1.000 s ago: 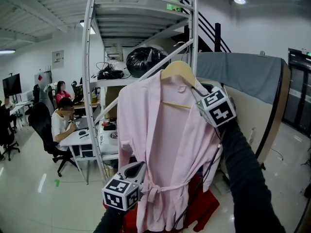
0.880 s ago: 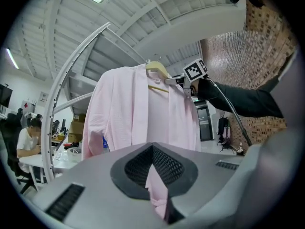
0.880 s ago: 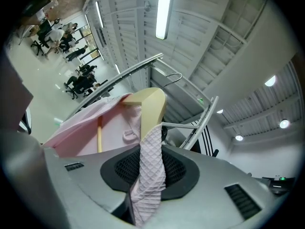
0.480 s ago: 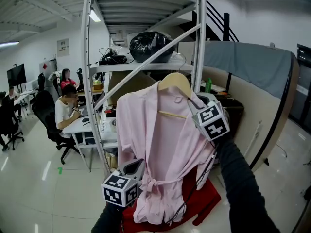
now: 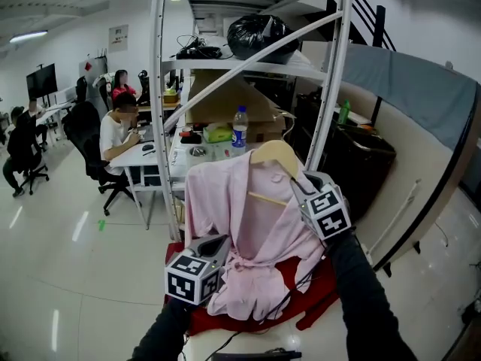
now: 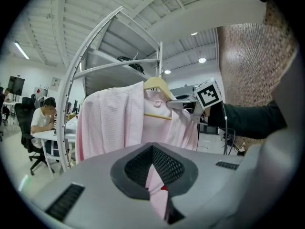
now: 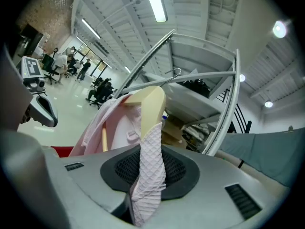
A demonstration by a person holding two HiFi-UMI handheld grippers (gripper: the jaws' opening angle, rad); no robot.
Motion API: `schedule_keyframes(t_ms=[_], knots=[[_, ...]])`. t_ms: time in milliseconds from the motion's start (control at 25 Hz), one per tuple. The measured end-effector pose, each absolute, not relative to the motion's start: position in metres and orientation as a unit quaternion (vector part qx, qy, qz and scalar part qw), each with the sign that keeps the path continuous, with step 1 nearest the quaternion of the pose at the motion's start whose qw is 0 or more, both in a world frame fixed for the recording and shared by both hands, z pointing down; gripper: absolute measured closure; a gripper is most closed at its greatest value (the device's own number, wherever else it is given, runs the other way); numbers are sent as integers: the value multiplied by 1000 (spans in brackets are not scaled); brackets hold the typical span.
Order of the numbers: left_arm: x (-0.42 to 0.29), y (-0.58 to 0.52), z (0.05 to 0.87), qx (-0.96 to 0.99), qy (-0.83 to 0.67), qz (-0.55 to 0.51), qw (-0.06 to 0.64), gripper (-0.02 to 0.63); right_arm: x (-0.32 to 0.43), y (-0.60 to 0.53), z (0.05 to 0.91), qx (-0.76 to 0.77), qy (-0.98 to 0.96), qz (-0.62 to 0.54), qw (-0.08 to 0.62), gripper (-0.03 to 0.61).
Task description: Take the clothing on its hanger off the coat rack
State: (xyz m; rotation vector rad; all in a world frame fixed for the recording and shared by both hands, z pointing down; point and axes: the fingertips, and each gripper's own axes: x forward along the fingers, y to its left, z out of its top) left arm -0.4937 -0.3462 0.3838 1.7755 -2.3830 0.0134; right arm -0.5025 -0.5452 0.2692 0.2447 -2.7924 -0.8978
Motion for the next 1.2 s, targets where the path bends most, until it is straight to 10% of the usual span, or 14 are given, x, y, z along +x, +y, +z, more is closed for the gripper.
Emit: schedule_keyframes(t_ms=[1200], knots=[[-510,-354,583,543,-790,20,283,618,-540,-565,660,59,-934,-63,347,512]])
